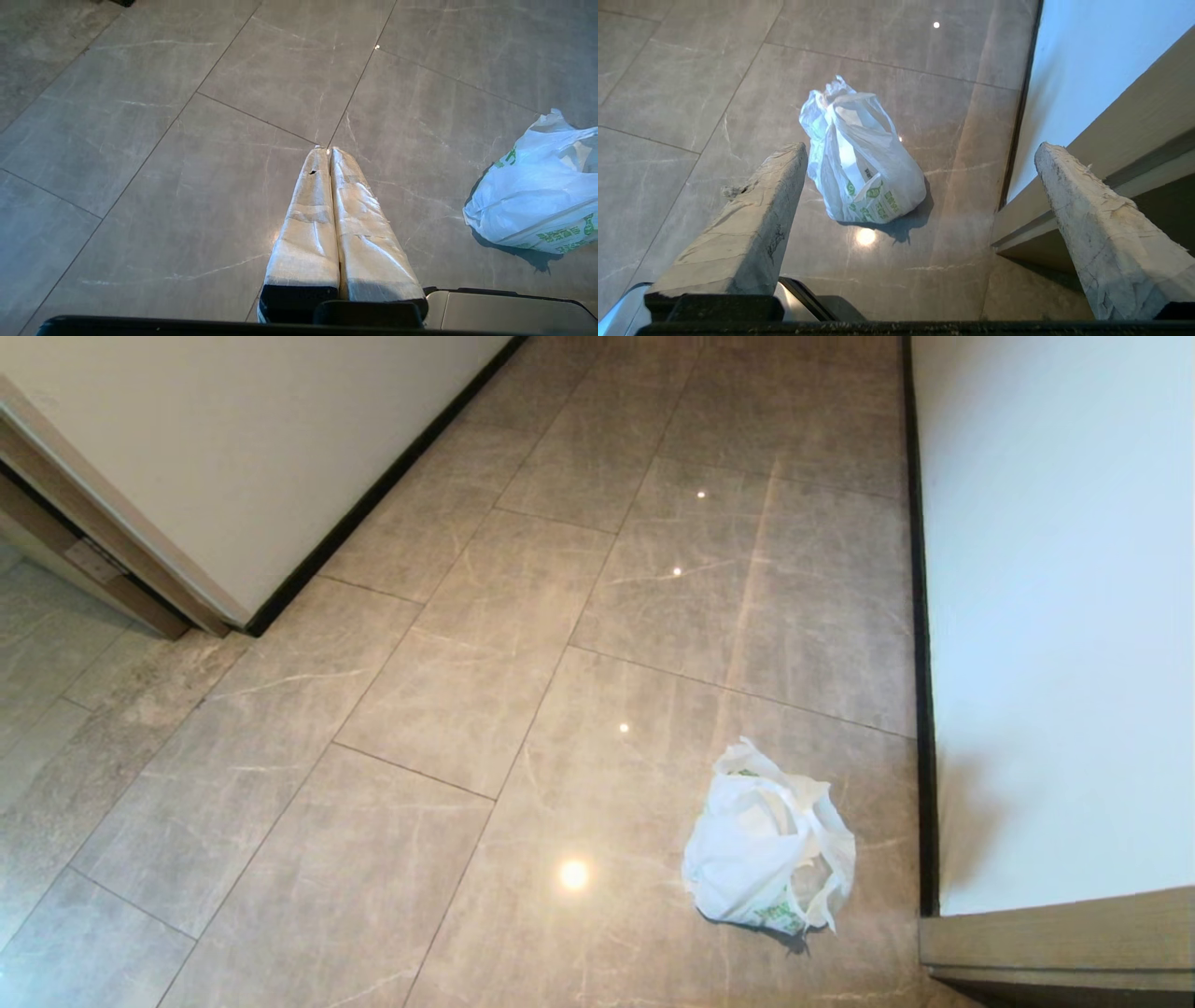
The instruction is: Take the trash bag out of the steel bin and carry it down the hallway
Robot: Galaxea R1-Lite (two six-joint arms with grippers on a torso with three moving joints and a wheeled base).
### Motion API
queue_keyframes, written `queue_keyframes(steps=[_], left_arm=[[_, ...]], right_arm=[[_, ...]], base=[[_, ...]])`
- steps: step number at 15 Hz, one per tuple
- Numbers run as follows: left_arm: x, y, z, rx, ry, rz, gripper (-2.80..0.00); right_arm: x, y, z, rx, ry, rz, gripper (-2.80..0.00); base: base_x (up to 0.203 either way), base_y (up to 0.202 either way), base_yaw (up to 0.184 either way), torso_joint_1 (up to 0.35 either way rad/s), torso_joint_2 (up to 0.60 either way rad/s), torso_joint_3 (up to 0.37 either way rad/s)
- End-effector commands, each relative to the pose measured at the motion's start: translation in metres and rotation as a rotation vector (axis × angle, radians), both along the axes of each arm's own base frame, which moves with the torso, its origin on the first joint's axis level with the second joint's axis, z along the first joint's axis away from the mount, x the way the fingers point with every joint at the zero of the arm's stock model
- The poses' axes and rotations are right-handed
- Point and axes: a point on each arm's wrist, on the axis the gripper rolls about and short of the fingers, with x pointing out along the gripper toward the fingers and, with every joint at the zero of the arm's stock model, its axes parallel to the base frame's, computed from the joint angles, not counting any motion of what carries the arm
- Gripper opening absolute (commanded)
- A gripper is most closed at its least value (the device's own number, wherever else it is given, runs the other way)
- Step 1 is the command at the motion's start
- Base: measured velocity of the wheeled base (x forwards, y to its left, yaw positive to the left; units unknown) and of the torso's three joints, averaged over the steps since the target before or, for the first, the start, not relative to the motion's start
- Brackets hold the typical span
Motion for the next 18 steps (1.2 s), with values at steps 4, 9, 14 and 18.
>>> queue_keyframes(steps=[4,9,14,18], left_arm=[[0.0,0.0,0.0,-0.001,0.0,0.0,-2.8],[0.0,0.0,0.0,-0.004,0.0,0.0,-2.8],[0.0,0.0,0.0,-0.005,0.0,0.0,-2.8],[0.0,0.0,0.0,-0.005,0.0,0.0,-2.8]], right_arm=[[-0.0001,0.0,0.0002,0.003,-0.003,-0.001,0.0],[0.0,0.0,0.0002,0.003,-0.002,0.0,0.0],[0.0,0.0,0.0002,0.006,-0.002,0.0,0.0],[-0.0001,0.0,0.0002,0.005,-0.003,0.0,0.0]], base=[[0.0,0.0,0.0,0.0,0.0,0.202],[0.0,0.0,0.0,0.003,0.0,0.204],[0.0,0.0,0.0,0.001,0.0,0.204],[0.0,0.0,0.0,0.002,0.0,0.205]])
